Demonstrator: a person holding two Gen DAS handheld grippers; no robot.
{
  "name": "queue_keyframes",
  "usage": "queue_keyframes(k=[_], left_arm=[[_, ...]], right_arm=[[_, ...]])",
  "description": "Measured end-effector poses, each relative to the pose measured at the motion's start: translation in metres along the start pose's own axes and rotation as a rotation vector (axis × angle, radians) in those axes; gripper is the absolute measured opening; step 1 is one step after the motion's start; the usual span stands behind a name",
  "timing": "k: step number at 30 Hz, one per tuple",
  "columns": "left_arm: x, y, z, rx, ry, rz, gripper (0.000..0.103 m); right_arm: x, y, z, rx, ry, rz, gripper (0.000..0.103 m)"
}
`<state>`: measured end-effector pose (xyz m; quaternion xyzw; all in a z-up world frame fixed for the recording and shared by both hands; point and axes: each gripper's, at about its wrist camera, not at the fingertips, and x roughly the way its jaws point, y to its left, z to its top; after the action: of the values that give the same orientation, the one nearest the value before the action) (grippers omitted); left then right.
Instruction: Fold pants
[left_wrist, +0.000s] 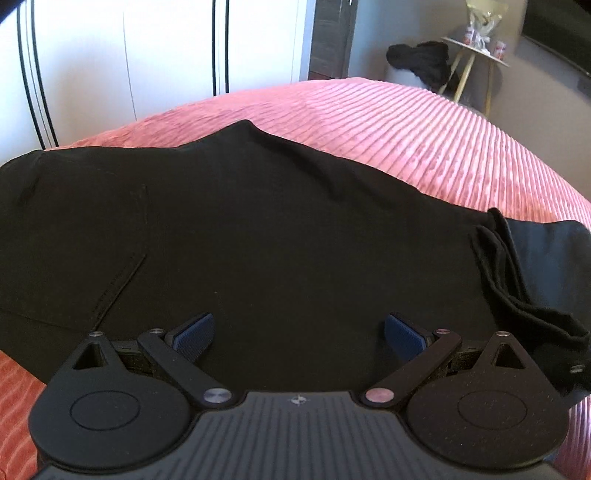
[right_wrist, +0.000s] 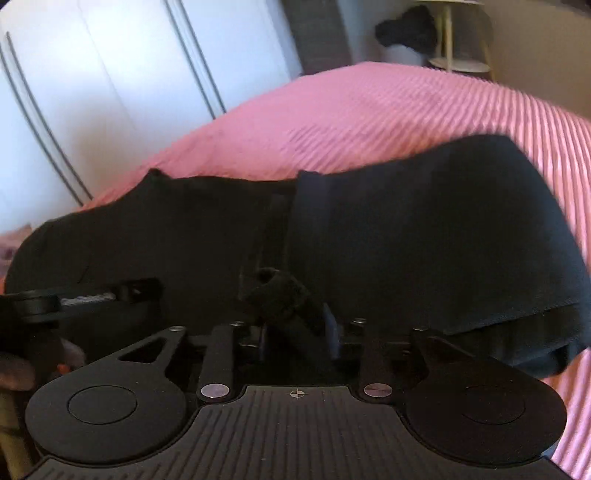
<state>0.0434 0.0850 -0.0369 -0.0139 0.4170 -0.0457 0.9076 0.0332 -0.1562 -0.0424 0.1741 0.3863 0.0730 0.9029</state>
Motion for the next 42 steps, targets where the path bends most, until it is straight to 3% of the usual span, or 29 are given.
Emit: queue_keyframes(k=[1,3,5,6,9,11,14,16,20,26,30,32,34,36,42], left_arm=[[0.0,0.0,0.0,0.002,0.0,-0.003,0.099],[0.0,0.0,0.0,0.005,0.002,-0.01,0.099],[-0.001,0.0,0.0,0.009,0.003,-0.017,0.099],[-0.002,-0.001,0.0,0.011,0.003,-0.02,0.099],[-0.002,-0.003,-0.002,0.022,0.005,-0.022,0.099],[-0.004,-0.005,-0.003,0.031,0.003,-0.026,0.099],[-0.009,-0.005,-0.006,0.035,-0.001,-0.035,0.099],[-0.01,-0.003,-0.005,0.022,-0.002,-0.066,0.099],[-0.012,0.004,0.0,-0.065,0.019,-0.216,0.099],[-0.006,-0.004,0.009,-0.216,0.063,-0.478,0.099],[0.021,-0.015,0.009,-0.363,0.182,-0.631,0.098],[0.031,-0.018,0.009,-0.388,0.196,-0.67,0.098],[0.037,-0.021,0.012,-0.402,0.202,-0.704,0.094],[0.044,-0.023,0.012,-0.425,0.239,-0.763,0.077],[0.078,-0.026,0.008,-0.539,0.347,-0.874,0.046]], right_arm=[[-0.011,-0.006,0.002,0.052,-0.013,0.065,0.059],[-0.034,-0.021,0.001,0.125,-0.076,0.139,0.062],[-0.05,-0.039,-0.001,0.231,-0.145,0.149,0.077],[-0.055,-0.048,-0.005,0.291,-0.169,0.141,0.076],[-0.057,-0.078,-0.013,0.457,-0.184,0.05,0.062],[-0.049,-0.086,-0.02,0.486,-0.135,-0.041,0.037],[-0.031,-0.092,-0.026,0.498,-0.038,-0.135,0.015],[-0.022,-0.097,-0.028,0.506,-0.028,-0.151,0.012],[-0.018,-0.1,-0.025,0.521,-0.046,-0.129,0.014],[-0.038,-0.122,-0.034,0.661,-0.104,-0.003,0.025],[-0.041,-0.132,-0.04,0.713,-0.119,0.037,0.028],[-0.04,-0.133,-0.041,0.716,-0.121,0.044,0.029],[-0.037,-0.133,-0.04,0.715,-0.127,0.054,0.033],[-0.032,-0.132,-0.038,0.709,-0.133,0.064,0.037],[-0.025,-0.129,-0.034,0.68,-0.142,0.073,0.041]])
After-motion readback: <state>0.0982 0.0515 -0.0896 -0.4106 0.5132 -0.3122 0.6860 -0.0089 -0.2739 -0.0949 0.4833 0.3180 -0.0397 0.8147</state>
